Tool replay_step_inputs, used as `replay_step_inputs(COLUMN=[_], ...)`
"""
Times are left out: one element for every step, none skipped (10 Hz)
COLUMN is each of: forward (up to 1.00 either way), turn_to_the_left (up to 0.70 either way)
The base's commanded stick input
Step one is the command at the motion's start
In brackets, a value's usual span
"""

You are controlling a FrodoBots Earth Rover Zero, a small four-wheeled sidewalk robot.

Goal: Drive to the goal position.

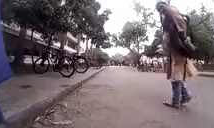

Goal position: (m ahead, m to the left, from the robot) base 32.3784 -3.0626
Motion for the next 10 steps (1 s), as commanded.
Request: replay_step_inputs(forward=[0.00,0.00,0.00,0.00,0.00,0.00,0.00,0.00,0.00,0.00], turn_to_the_left=[0.00,0.00,0.00,0.00,-0.45,-0.45,-0.45,-0.45,-0.45,-0.45])
